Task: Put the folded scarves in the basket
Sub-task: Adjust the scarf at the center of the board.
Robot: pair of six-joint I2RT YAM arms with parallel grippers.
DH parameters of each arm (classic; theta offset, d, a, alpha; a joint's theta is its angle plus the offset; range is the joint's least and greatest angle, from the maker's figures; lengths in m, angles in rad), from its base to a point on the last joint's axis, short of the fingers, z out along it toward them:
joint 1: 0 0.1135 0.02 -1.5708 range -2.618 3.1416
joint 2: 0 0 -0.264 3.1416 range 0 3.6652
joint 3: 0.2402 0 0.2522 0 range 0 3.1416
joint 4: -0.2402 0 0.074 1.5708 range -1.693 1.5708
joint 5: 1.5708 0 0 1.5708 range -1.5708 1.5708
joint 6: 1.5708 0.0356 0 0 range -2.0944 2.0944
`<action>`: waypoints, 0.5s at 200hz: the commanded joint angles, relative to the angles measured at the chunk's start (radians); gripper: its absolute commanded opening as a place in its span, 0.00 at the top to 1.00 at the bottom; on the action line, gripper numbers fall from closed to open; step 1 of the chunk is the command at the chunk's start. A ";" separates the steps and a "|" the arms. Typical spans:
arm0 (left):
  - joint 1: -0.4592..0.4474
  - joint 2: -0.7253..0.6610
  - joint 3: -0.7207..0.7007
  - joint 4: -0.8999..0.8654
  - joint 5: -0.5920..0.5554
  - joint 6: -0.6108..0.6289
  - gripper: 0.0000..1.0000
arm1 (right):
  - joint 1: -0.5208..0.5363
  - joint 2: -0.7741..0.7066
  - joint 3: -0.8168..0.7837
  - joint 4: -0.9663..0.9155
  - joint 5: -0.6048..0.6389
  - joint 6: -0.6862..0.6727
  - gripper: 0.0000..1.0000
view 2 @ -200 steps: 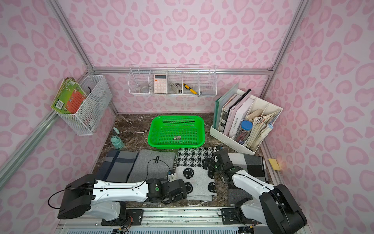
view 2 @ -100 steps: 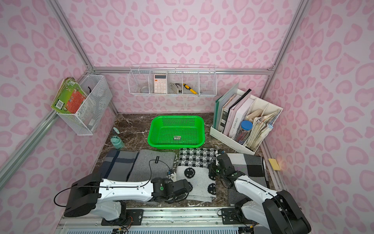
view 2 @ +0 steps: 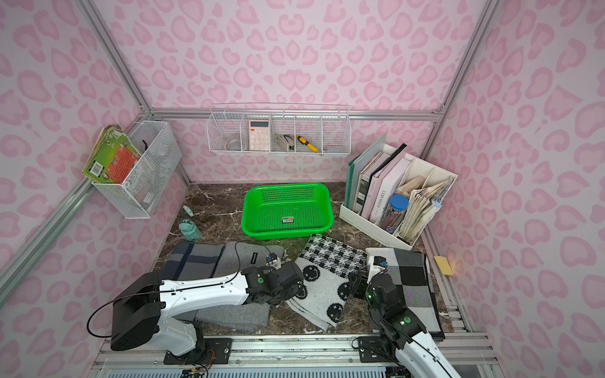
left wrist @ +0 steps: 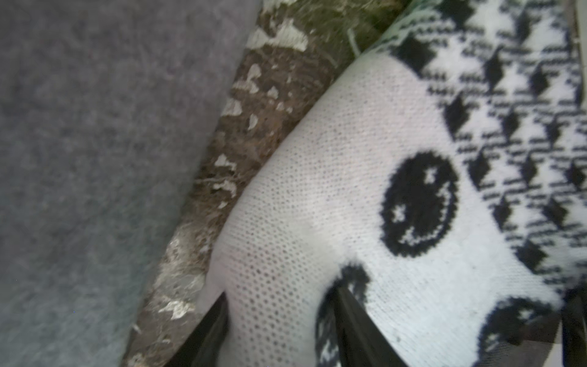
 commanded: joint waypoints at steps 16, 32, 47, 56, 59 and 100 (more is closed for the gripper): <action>0.032 -0.007 0.035 0.034 -0.006 0.092 0.33 | 0.001 -0.206 0.001 -0.206 0.003 0.067 0.49; 0.033 -0.018 0.029 0.012 -0.017 0.069 0.29 | 0.000 -0.181 0.009 -0.208 0.007 0.068 0.45; 0.031 -0.053 -0.001 -0.004 -0.019 0.037 0.29 | 0.001 -0.128 0.013 -0.184 0.002 0.059 0.41; 0.029 -0.083 -0.033 -0.004 -0.018 0.014 0.29 | 0.001 -0.087 0.019 -0.165 0.000 0.050 0.38; 0.028 -0.094 -0.044 -0.005 -0.018 0.007 0.29 | 0.000 -0.073 0.020 -0.156 0.001 0.046 0.38; -0.038 -0.235 -0.118 -0.093 -0.028 -0.061 0.25 | 0.002 0.155 0.118 -0.051 0.053 -0.053 0.30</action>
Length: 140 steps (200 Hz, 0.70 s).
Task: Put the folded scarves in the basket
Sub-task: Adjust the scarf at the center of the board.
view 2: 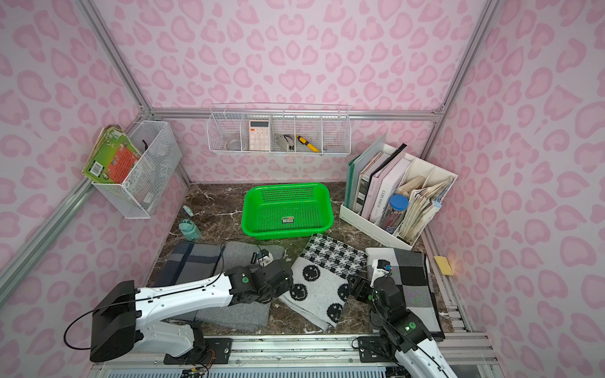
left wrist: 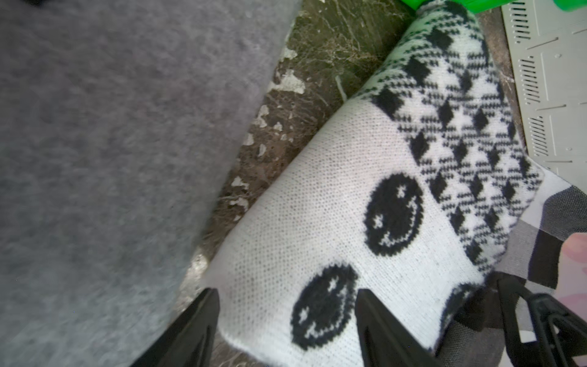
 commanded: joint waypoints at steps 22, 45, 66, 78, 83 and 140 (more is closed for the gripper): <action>-0.128 -0.071 0.014 -0.143 -0.042 -0.085 0.23 | 0.000 0.240 0.149 0.095 0.103 -0.162 0.26; -0.220 -0.080 0.004 -0.146 -0.044 -0.157 0.21 | -0.002 0.379 0.224 0.163 0.130 -0.239 0.22; -0.313 -0.068 -0.009 -0.131 -0.081 -0.253 0.20 | -0.011 0.515 0.294 0.240 0.114 -0.288 0.20; -0.356 -0.045 -0.010 -0.093 -0.104 -0.283 0.19 | -0.016 0.602 0.331 0.290 0.079 -0.314 0.19; -0.370 -0.032 -0.007 -0.074 -0.112 -0.290 0.18 | -0.019 0.642 0.347 0.309 0.064 -0.323 0.19; -0.411 0.055 -0.061 0.191 -0.185 -0.316 0.15 | -0.024 1.053 0.537 0.334 0.003 -0.375 0.21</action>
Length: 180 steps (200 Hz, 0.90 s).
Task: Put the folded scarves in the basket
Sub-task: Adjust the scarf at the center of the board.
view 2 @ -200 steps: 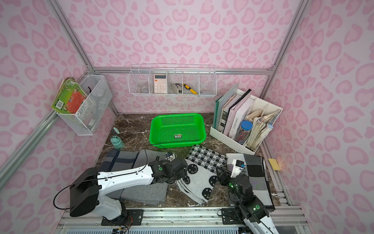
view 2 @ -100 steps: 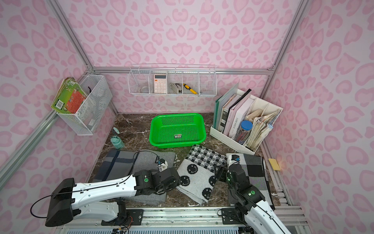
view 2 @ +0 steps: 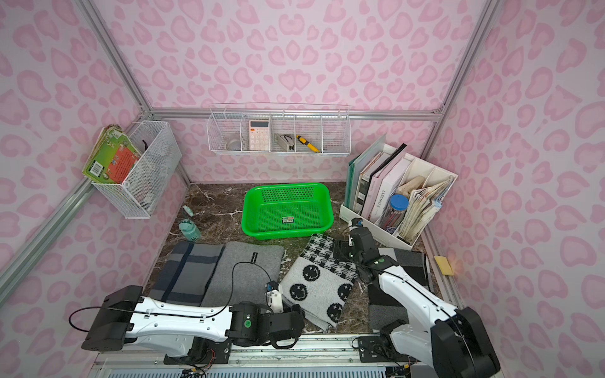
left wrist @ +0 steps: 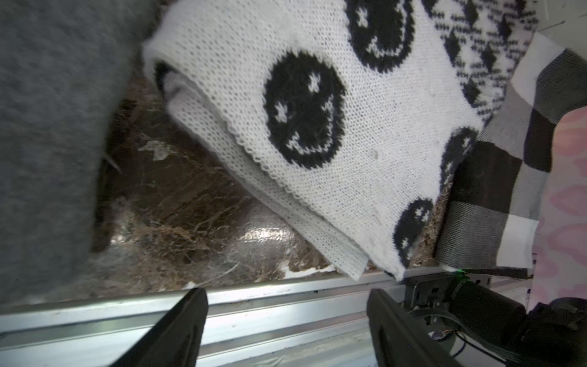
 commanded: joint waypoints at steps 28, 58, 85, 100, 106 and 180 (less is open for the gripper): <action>0.002 0.019 -0.049 0.153 -0.091 -0.048 0.13 | -0.002 0.215 0.082 0.047 -0.023 -0.048 0.21; 0.019 0.034 -0.115 0.259 -0.078 -0.059 0.12 | -0.003 0.277 0.082 0.070 -0.012 -0.042 0.23; 0.050 0.076 -0.108 0.287 -0.044 -0.056 0.16 | -0.003 0.294 0.059 0.082 0.004 -0.017 0.31; 0.078 0.102 -0.118 0.349 -0.008 -0.042 0.25 | -0.005 0.284 0.032 0.087 0.015 0.006 0.39; 0.088 0.110 -0.127 0.390 0.007 -0.025 0.26 | -0.007 0.277 0.016 0.094 0.015 0.015 0.41; 0.213 0.136 -0.144 0.422 0.039 0.033 0.28 | -0.002 0.057 -0.240 0.093 0.057 0.197 0.43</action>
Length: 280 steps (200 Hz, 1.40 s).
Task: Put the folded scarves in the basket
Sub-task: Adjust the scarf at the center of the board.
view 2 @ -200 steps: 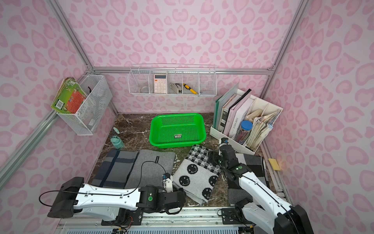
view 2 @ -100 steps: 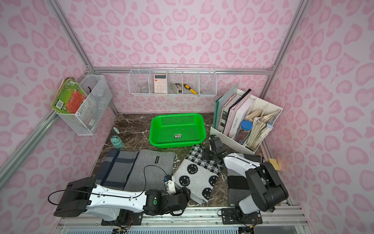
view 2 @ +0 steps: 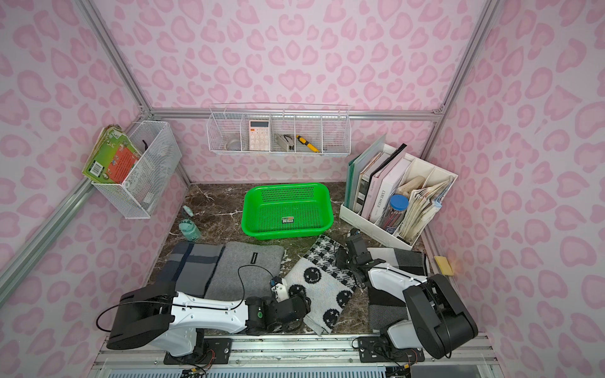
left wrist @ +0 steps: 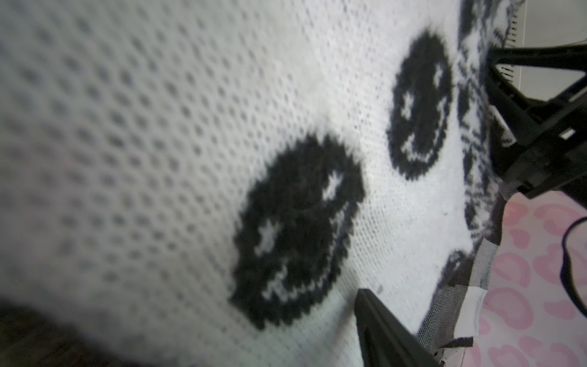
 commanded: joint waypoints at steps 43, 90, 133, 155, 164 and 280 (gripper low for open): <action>0.150 -0.032 0.028 -0.107 0.026 0.140 0.27 | 0.038 -0.222 -0.162 -0.130 0.037 0.184 0.41; 0.288 0.021 0.109 -0.125 0.122 0.290 0.25 | 0.075 -0.372 -0.205 -0.180 0.055 0.235 0.40; 0.396 0.086 0.218 -0.165 0.197 0.435 0.23 | 0.079 -0.512 -0.217 -0.238 0.086 0.228 0.38; 0.433 0.093 0.249 -0.182 0.221 0.481 0.21 | 0.078 -0.558 -0.219 -0.269 0.106 0.224 0.36; 0.443 0.088 0.255 -0.199 0.223 0.491 0.21 | 0.078 -0.574 -0.220 -0.274 0.119 0.220 0.35; 0.360 -0.041 0.148 -0.257 0.267 0.418 0.16 | -0.195 -0.415 -0.120 -0.158 -0.103 -0.016 0.22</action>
